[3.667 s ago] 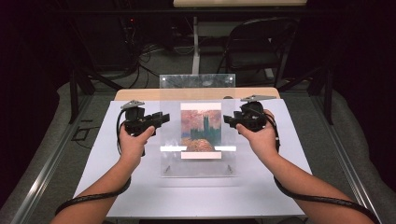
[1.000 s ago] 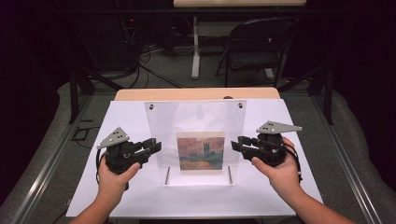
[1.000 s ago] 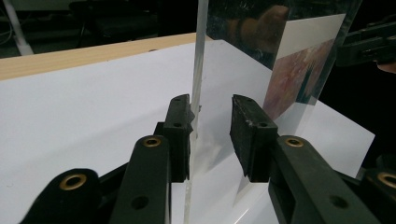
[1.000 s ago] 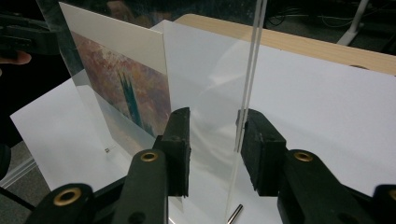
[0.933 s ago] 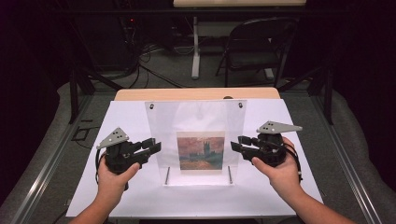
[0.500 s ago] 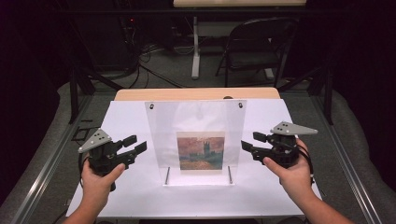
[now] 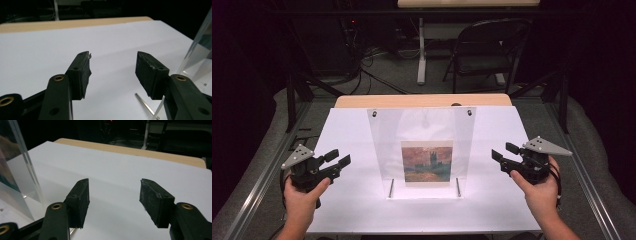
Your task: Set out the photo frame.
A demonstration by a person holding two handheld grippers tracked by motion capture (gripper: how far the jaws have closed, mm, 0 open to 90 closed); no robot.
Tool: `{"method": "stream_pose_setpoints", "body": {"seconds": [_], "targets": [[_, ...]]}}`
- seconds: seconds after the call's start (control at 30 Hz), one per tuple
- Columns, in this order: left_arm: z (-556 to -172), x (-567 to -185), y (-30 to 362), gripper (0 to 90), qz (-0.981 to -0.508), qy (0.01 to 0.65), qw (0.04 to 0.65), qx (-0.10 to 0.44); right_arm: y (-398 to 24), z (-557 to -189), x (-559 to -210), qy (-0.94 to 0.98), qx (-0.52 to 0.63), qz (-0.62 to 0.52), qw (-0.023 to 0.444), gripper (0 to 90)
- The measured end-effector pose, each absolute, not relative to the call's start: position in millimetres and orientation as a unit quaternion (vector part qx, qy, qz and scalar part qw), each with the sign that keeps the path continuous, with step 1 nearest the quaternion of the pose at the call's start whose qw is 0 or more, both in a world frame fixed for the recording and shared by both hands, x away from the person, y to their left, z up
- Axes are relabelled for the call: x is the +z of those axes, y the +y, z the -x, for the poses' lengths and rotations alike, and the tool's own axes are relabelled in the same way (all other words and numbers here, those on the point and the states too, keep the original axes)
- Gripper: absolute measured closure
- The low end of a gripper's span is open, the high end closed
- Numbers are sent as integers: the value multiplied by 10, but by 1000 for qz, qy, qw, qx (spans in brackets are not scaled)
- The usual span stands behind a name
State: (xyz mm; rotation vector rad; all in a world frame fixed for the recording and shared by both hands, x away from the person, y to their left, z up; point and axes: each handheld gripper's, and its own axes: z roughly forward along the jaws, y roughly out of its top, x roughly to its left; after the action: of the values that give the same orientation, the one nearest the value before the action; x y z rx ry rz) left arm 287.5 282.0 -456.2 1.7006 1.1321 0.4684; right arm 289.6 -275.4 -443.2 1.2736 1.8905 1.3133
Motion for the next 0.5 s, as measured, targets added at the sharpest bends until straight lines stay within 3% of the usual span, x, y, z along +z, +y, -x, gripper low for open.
{"method": "stream_pose_setpoints", "body": {"seconds": [0.33,0.5], "targets": [[-2987,-5181,2813,451,-685,518,473,197,-2636,-2879,-5000,714,451,-480,238,407],[-2999,-5238,2830,451,-685,520,474,187,-2637,-2901,-5158,720,439,-476,250,406]]}}
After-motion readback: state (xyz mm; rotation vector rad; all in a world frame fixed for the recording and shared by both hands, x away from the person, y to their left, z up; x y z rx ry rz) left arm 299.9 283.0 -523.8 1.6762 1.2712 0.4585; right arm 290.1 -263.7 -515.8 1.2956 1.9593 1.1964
